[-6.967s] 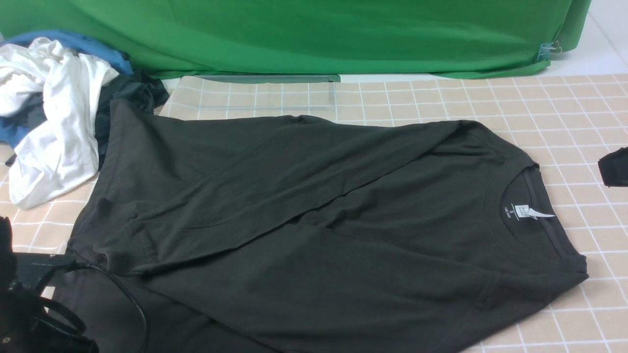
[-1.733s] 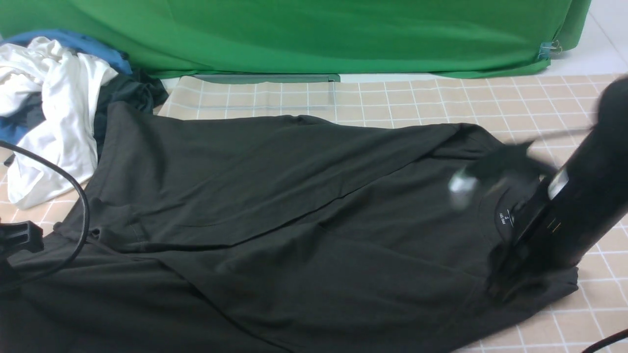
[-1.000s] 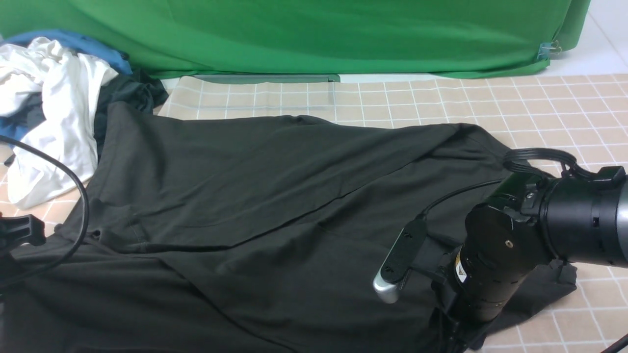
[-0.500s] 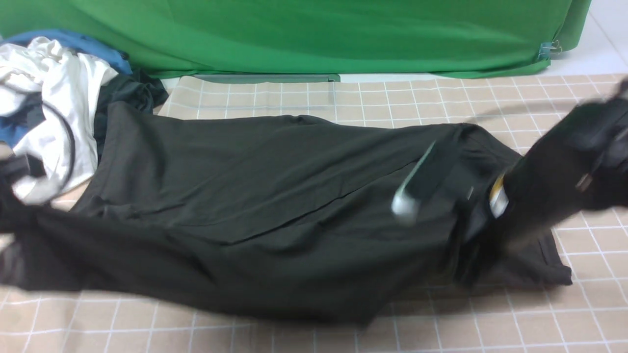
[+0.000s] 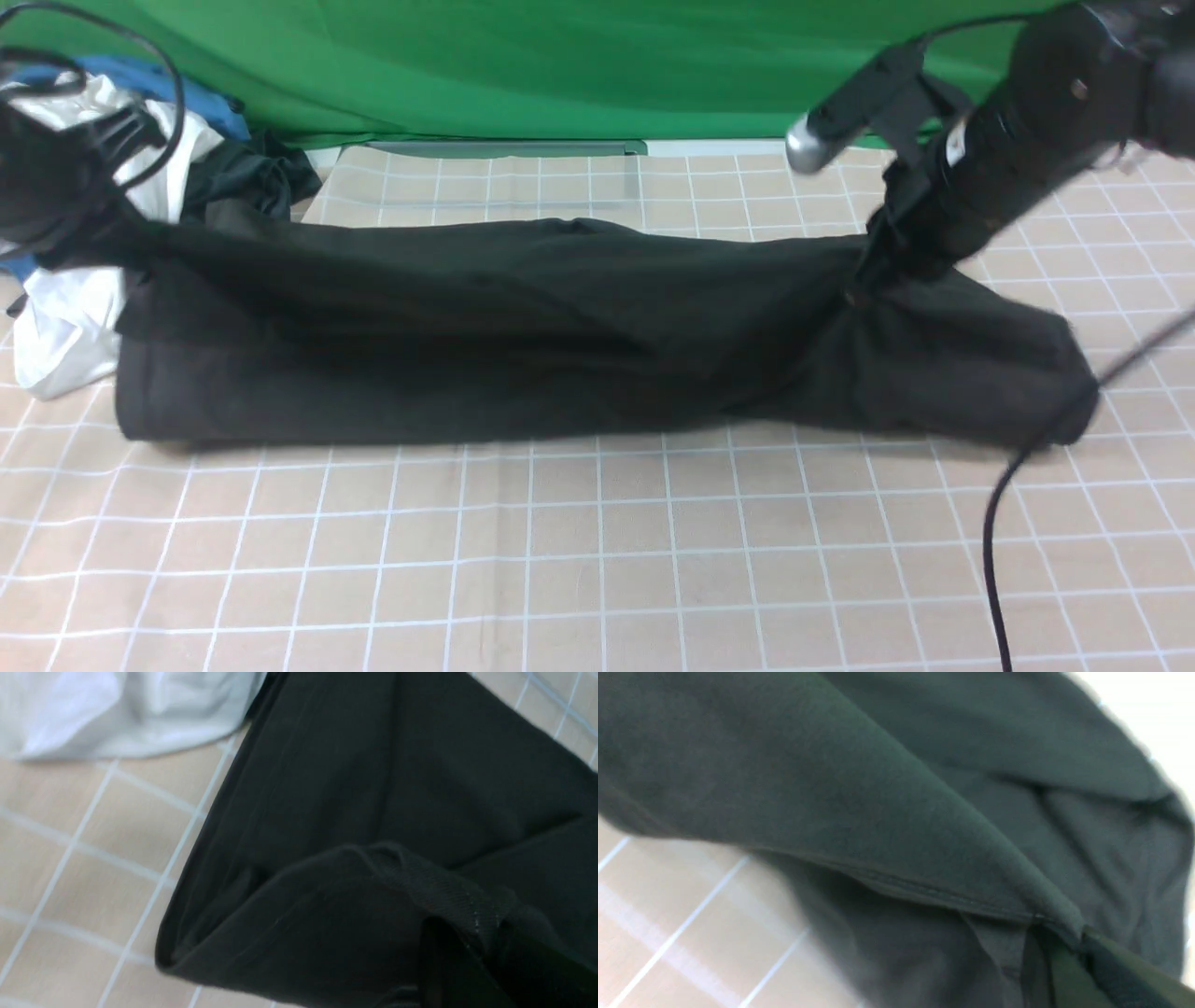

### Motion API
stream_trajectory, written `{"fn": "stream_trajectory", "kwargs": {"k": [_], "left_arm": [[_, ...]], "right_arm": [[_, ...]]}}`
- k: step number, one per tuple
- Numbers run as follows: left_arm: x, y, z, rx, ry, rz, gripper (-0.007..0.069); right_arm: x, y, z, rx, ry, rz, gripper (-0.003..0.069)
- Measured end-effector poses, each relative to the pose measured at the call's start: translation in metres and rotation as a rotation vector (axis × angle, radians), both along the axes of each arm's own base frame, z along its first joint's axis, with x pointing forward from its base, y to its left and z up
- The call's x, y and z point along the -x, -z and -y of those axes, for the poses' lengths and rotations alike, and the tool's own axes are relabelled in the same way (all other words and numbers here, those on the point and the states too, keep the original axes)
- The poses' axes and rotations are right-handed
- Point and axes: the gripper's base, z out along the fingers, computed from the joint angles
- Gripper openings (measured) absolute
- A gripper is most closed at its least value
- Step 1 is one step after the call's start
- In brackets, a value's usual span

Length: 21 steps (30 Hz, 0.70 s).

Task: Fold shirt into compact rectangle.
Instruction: 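Fold the black garment in half by bringing its near edge over to the far edge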

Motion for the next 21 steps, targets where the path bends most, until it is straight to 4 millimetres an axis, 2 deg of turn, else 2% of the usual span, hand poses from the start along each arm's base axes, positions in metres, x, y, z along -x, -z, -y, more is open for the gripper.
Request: {"fn": "stream_trajectory", "kwargs": {"k": [1,8,15,18,21], "left_arm": [[-0.011,0.004,-0.002,0.011,-0.001,-0.002,0.0034],[-0.052,0.021,0.004,0.009,0.012,0.029,0.0035],[-0.071,0.037,0.014,-0.017,0.007,0.081,0.0042],[-0.074,0.039,0.015,-0.058,0.012,0.106,0.0082],[-0.076,0.037,0.011,-0.118,0.021,0.132,0.0170]], "right_arm": [[-0.011,0.003,0.001,-0.002,0.011,0.005,0.0055],[-0.052,0.034,-0.002,-0.002,0.031,0.007,0.0055],[-0.071,0.069,-0.008,-0.001,0.029,0.001,0.0064],[-0.075,0.074,-0.008,-0.014,0.041,0.026,0.0106],[-0.081,0.071,-0.006,-0.034,0.071,0.080,0.0216]]}}
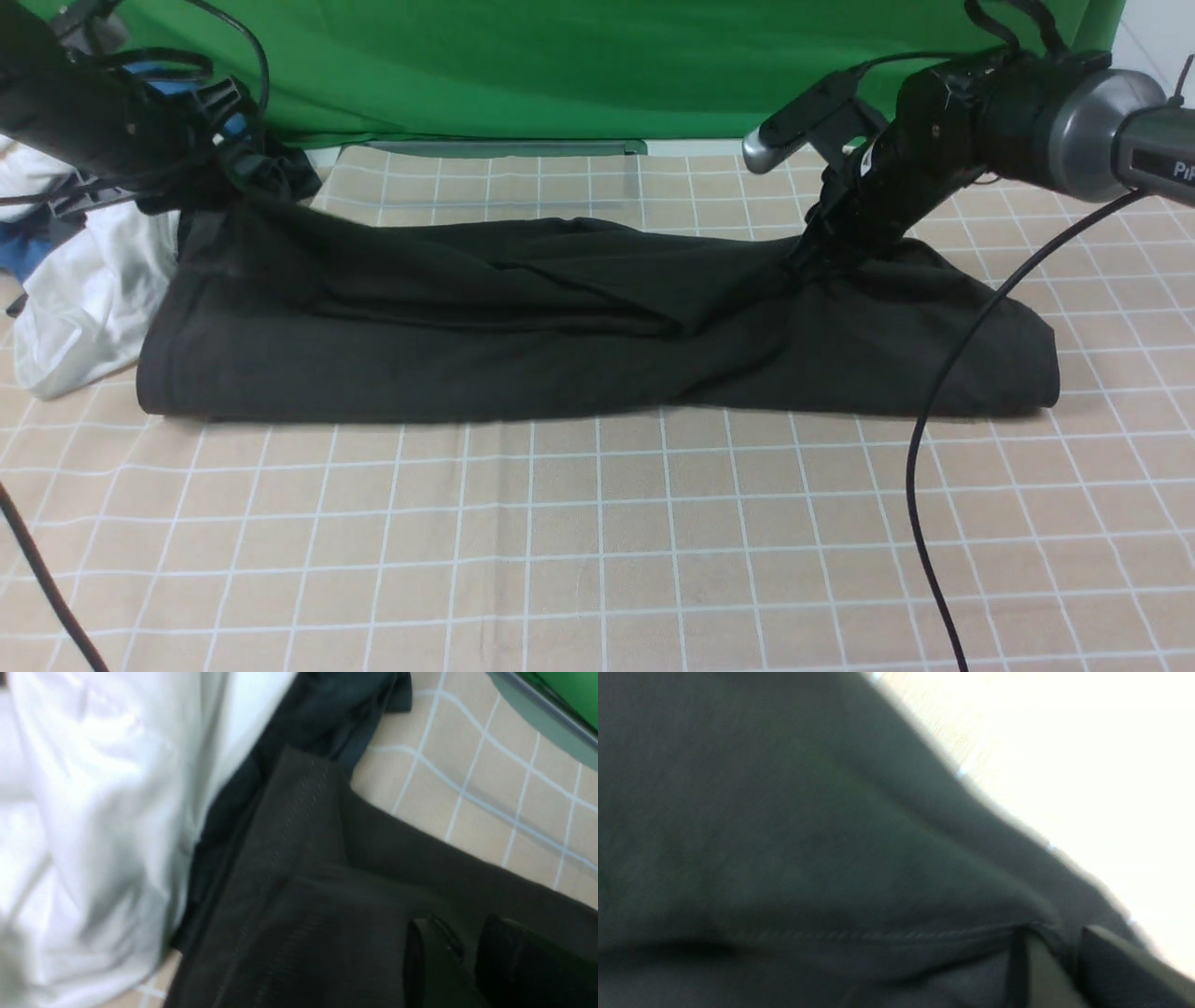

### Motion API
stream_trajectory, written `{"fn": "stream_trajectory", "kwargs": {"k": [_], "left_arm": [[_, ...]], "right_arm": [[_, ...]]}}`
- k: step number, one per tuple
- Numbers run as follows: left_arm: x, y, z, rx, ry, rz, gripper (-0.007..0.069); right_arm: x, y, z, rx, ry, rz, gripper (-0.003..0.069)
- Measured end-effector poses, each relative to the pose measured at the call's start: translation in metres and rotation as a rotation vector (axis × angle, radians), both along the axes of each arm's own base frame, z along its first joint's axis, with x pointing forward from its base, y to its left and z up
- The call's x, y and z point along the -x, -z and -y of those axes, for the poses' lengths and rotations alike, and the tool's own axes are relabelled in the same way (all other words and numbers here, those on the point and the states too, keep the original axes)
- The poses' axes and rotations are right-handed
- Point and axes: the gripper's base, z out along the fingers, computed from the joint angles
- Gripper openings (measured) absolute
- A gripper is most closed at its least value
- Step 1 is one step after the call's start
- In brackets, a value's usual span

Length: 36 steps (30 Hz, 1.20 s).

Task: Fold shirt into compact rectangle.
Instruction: 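Fold the black garment in half by bringing its near edge over to the far edge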

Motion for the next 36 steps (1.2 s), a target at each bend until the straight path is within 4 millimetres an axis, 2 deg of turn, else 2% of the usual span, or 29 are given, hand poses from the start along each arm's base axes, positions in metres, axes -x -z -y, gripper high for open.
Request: {"fn": "stream_trajectory", "kwargs": {"k": [4,5,7,9,10,12,14,16,18,21,24,28,36], "left_arm": [[0.000,-0.007,-0.008,-0.033,-0.018,-0.010,0.0265],[0.001,-0.008,-0.008,-0.033,-0.017,-0.017,0.0267],[0.006,-0.018,-0.010,-0.041,0.017,-0.054,0.0272],[0.012,-0.027,-0.003,-0.051,0.092,-0.067,0.0248],[0.014,-0.031,0.003,-0.064,0.139,-0.066,0.0219],[0.019,-0.036,0.025,-0.073,0.245,-0.092,0.0140],[0.022,-0.033,0.051,-0.076,0.337,-0.132,0.0060],[0.022,-0.020,0.077,-0.072,0.422,-0.194,0.0019],[0.021,-0.012,0.088,-0.071,0.450,-0.216,0.0015],[0.016,0.019,0.117,-0.062,0.519,-0.283,0.0016],[0.012,0.041,0.139,-0.062,0.579,-0.295,0.0016],[0.008,0.060,0.163,-0.057,0.620,-0.267,0.0017],[0.008,0.078,0.186,0.000,0.640,-0.263,0.0018]], "right_arm": [[-0.002,-0.008,0.005,0.005,0.033,0.030,0.0347],[-0.001,-0.010,0.006,0.003,0.039,0.031,0.0351],[0.006,-0.025,0.009,0.005,0.072,0.008,0.0353],[0.013,-0.040,0.009,-0.015,0.090,-0.007,0.0293],[0.019,-0.049,0.008,-0.036,0.094,-0.021,0.0232],[0.032,-0.065,-0.001,-0.115,0.073,-0.077,0.0092],[0.041,-0.070,-0.013,-0.203,-0.006,-0.144,0.0041],[0.047,-0.065,-0.028,-0.296,-0.100,-0.218,0.0034],[0.048,-0.061,-0.033,-0.325,-0.119,-0.244,0.0034],[0.046,-0.037,-0.047,-0.379,-0.148,-0.315,0.0034],[0.044,-0.018,-0.054,-0.379,-0.154,-0.355,0.0034],[0.040,0.003,-0.063,-0.369,-0.153,-0.366,0.0034],[0.035,0.018,-0.074,-0.364,-0.144,-0.307,0.0035]]}}
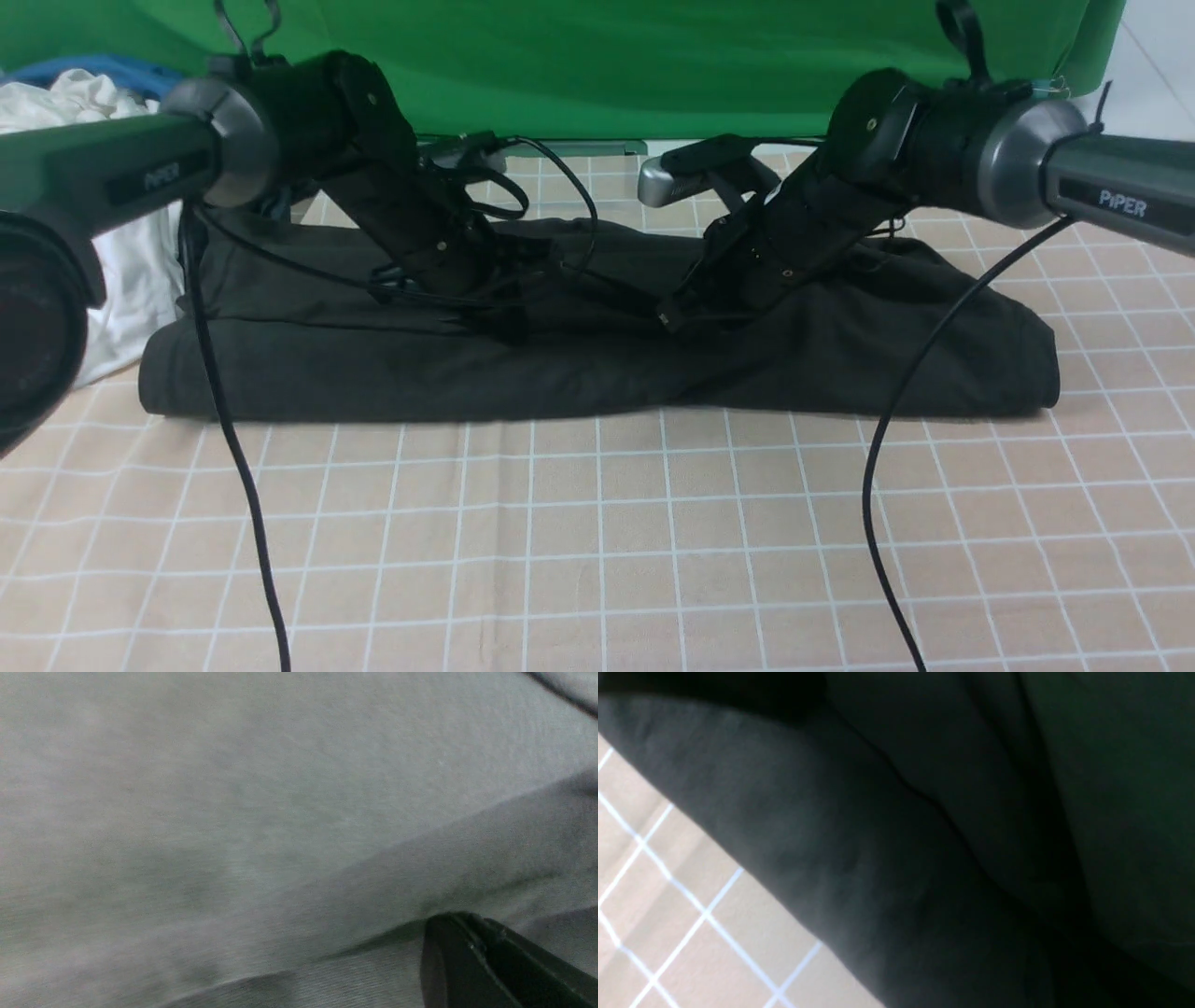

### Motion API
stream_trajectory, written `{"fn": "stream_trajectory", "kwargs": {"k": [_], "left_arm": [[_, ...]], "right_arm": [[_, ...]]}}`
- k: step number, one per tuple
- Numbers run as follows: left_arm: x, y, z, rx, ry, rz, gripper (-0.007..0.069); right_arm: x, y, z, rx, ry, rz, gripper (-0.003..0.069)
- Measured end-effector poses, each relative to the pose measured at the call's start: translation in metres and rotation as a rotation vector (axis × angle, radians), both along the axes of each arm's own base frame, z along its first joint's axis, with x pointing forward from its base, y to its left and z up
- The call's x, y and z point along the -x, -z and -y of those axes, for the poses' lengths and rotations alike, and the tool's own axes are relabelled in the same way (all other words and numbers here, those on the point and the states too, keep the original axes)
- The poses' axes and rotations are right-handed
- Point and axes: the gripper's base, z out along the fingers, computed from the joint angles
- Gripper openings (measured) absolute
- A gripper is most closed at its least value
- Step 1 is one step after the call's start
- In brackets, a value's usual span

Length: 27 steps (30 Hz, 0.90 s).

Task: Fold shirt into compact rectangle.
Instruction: 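Fold the black garment in half by bringing its near edge over to the far edge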

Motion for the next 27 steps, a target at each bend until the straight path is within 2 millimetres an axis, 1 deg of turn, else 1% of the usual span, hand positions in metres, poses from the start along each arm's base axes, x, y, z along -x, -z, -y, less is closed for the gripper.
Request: {"fn": "stream_trajectory", "kwargs": {"k": [4,5,6,7,11,14,17,20,22,24,27], "left_arm": [[0.002,0.000,0.007,0.014,0.008,-0.003,0.0018],[0.002,-0.001,0.007,0.019,0.010,-0.002,0.0018],[0.002,-0.001,0.008,0.022,0.015,0.006,0.0018],[0.001,-0.001,0.008,0.023,0.016,0.009,0.0018],[0.000,-0.003,0.008,0.024,0.017,0.028,0.0018],[0.000,-0.011,0.006,0.028,0.010,0.056,0.0018],[-0.002,-0.024,0.005,0.030,-0.003,0.119,0.0018],[-0.002,-0.031,0.005,0.032,0.004,0.150,0.0018],[-0.001,-0.032,0.006,0.028,0.024,0.160,0.0018],[-0.001,-0.030,0.009,0.022,0.046,0.167,0.0018],[-0.003,-0.023,0.016,0.020,0.061,0.193,0.0018]], "right_arm": [[-0.004,0.012,-0.001,0.016,0.010,0.020,0.0035],[-0.005,0.014,-0.001,0.018,0.014,0.023,0.0035],[-0.008,0.020,-0.001,0.021,0.026,0.035,0.0035],[-0.009,0.021,-0.002,0.018,0.032,0.044,0.0035],[-0.023,0.022,0.000,0.005,0.108,0.178,0.0035],[-0.036,0.019,0.002,-0.010,0.180,0.310,0.0035],[-0.048,0.009,0.006,-0.034,0.263,0.469,0.0035],[-0.057,-0.001,0.012,-0.053,0.309,0.536,0.0035],[-0.059,-0.010,0.016,-0.059,0.304,0.528,0.0036],[-0.056,-0.024,0.018,-0.049,0.260,0.511,0.0037],[-0.045,-0.053,0.021,-0.026,0.171,0.465,0.0038]]}}
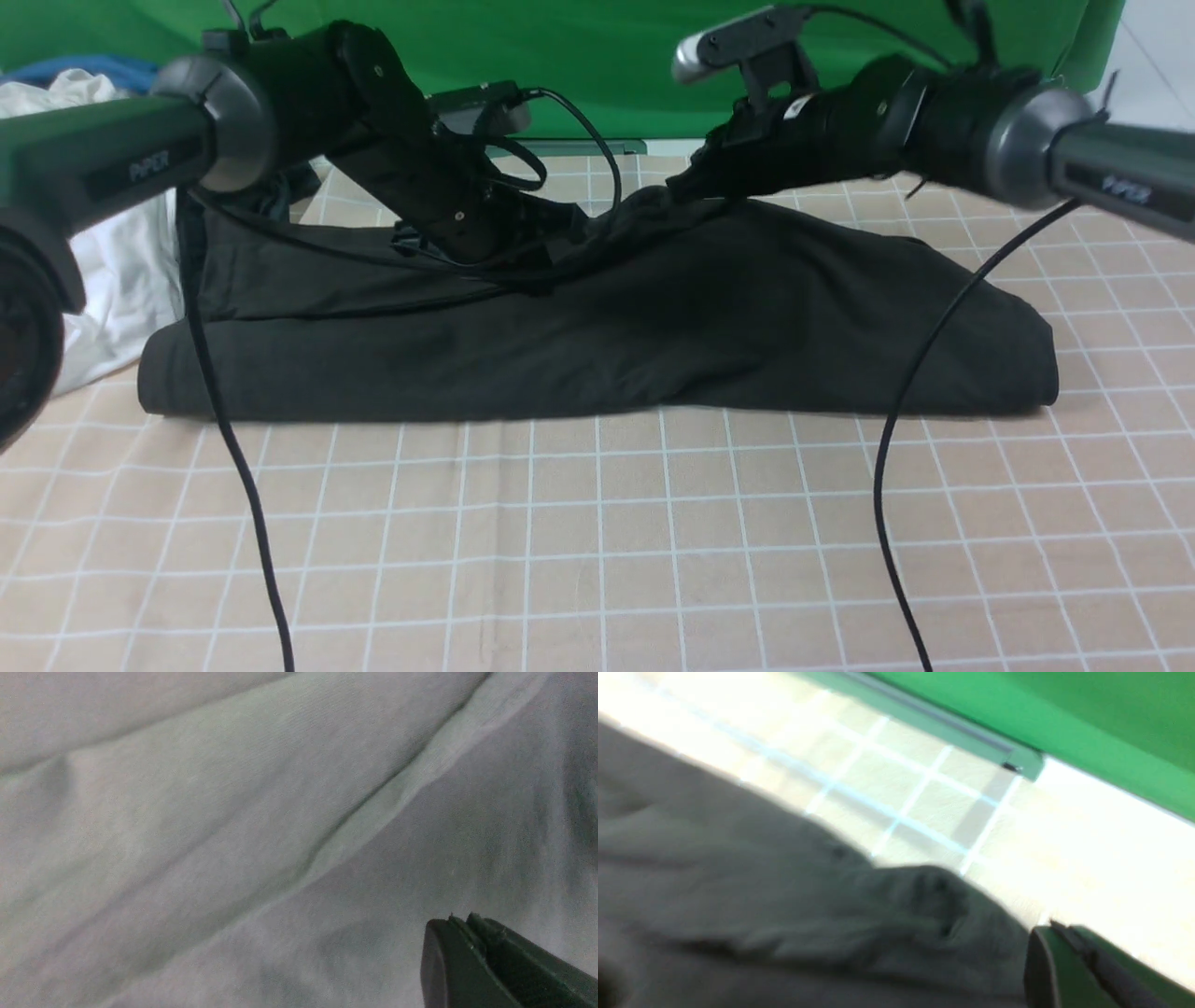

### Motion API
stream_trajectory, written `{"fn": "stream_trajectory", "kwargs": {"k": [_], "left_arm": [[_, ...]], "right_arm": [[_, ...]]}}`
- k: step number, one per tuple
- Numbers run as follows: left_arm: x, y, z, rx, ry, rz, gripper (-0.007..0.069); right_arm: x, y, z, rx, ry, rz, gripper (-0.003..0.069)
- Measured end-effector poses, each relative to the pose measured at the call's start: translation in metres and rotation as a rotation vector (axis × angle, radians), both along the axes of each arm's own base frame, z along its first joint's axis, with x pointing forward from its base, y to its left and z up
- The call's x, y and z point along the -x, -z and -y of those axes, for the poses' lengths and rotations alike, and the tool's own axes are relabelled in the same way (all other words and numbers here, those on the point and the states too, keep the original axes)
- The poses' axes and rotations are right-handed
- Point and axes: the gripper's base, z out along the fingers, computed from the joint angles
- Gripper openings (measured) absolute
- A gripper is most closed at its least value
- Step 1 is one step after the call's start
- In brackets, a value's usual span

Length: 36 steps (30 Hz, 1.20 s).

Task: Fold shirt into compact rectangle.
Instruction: 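Fold the black garment in half by bringing its near edge over to the far edge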

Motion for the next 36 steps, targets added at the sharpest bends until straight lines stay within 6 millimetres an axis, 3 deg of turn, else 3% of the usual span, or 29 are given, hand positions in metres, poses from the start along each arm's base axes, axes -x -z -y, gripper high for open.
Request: {"fn": "stream_trajectory", "kwargs": {"k": [6,12,18,22,27,29,33,36], "left_arm": [[-0.012,0.020,0.006,0.035,-0.017,0.057,0.0018],[-0.024,0.042,0.005,-0.007,-0.019,0.112,0.0018],[-0.056,0.018,-0.019,-0.081,-0.094,0.336,0.0018],[-0.071,-0.025,-0.052,-0.069,-0.140,0.324,0.0018],[-0.050,-0.078,-0.079,-0.058,-0.091,0.184,0.0018],[-0.038,-0.088,-0.085,-0.057,-0.052,0.136,0.0018],[-0.022,-0.080,-0.088,-0.068,0.001,0.046,0.0018],[-0.019,-0.048,-0.085,-0.072,0.011,-0.032,0.0018]], "right_arm": [[0.023,-0.053,0.009,0.007,-0.065,-0.020,0.0038],[0.039,-0.081,0.014,0.006,-0.095,-0.026,0.0038],[0.046,-0.078,0.014,0.026,-0.127,-0.097,0.0038],[0.054,-0.072,0.014,0.066,-0.168,-0.196,0.0038],[0.060,-0.065,0.020,0.128,-0.159,-0.287,0.0038],[0.061,-0.064,0.021,0.137,-0.147,-0.312,0.0038],[0.062,-0.063,0.022,0.134,-0.136,-0.337,0.0038],[0.062,-0.063,0.022,0.132,-0.131,-0.342,0.0038]]}}
